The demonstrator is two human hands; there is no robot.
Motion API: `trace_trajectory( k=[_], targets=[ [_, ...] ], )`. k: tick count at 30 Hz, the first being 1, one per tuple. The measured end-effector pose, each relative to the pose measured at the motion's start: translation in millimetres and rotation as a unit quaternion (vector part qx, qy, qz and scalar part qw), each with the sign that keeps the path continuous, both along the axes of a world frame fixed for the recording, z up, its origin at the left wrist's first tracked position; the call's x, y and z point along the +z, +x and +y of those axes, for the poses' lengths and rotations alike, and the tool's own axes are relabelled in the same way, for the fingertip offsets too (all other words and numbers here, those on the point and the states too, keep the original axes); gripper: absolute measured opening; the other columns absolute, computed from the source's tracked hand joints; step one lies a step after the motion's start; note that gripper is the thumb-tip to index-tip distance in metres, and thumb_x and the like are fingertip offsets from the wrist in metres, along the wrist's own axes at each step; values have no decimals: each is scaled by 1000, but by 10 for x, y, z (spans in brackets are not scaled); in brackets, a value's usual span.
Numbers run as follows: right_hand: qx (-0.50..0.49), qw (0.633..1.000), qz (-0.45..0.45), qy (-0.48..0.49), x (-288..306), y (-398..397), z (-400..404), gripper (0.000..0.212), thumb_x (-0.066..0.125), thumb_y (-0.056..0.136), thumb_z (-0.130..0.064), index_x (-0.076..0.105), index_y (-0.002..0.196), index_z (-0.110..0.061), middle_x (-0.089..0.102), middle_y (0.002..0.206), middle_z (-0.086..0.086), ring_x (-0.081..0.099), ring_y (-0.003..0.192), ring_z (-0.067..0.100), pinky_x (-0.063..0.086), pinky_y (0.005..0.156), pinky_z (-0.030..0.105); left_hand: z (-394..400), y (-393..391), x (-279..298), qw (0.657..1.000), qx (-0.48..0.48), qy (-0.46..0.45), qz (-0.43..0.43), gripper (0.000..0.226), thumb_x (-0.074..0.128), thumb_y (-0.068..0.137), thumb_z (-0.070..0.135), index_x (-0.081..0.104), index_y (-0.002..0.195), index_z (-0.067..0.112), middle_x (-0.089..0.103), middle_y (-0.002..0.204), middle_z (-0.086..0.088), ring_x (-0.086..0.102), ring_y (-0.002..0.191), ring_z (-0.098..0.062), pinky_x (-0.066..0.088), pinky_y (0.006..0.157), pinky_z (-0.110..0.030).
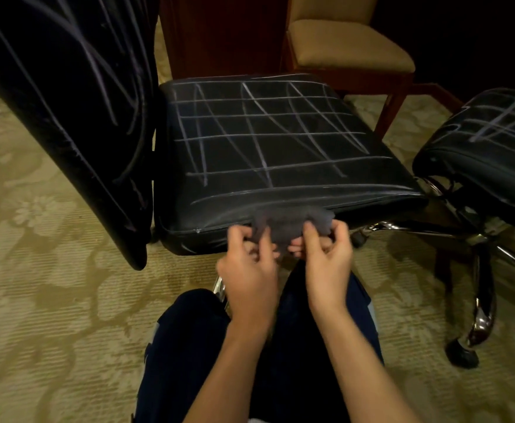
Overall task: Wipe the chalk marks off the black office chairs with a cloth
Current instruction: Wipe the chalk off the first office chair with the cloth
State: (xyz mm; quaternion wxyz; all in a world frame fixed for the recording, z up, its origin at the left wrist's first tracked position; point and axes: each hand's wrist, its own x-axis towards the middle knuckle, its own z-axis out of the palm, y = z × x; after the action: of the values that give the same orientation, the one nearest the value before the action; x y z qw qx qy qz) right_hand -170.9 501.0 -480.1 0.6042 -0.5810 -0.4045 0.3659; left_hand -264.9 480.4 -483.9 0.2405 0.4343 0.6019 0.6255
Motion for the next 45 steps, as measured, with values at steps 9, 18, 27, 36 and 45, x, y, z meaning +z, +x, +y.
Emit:
trace_trajectory(
  k=[9,18,27,36,45],
  targets=[
    [51,998,-32,6,-23,-629,-243,6,63,96,-17,61,101,-14,73,78,-7,71,74,2,58,67,24,-214,-541,-91,991,112,11,68,14,64,97,21,53,94,13,68,71,9,67,65,7,52,60,-11],
    [6,1000,-14,-2,-27,-617,-263,9,62,96,-14,58,104,-15,70,84,-5,69,75,5,54,67,23,-287,-454,-172,997,73,24,18,11,63,96,21,56,94,13,72,75,9,71,70,-1,58,64,-22],
    [75,995,-65,31,-50,-797,-348,4,62,97,-15,60,101,-15,73,80,-3,71,74,3,58,68,22,-296,-745,-239,985,128,50,100,17,61,97,22,53,84,13,63,66,5,65,59,-4,50,52,-18],
    [8,999,-34,14,-40,-551,-218,5,60,98,-17,57,101,-19,71,77,-3,71,72,6,55,67,23,-250,-565,-254,990,63,37,120,14,69,94,14,56,88,17,62,66,9,64,58,0,51,51,-15],
    [63,986,-142,64,-194,-689,-332,6,63,97,-15,65,98,-10,74,80,-6,70,76,-1,57,69,19,-337,-725,-306,990,110,40,81,14,61,97,23,62,96,9,66,71,5,66,62,-4,54,55,-21]
  ],
)
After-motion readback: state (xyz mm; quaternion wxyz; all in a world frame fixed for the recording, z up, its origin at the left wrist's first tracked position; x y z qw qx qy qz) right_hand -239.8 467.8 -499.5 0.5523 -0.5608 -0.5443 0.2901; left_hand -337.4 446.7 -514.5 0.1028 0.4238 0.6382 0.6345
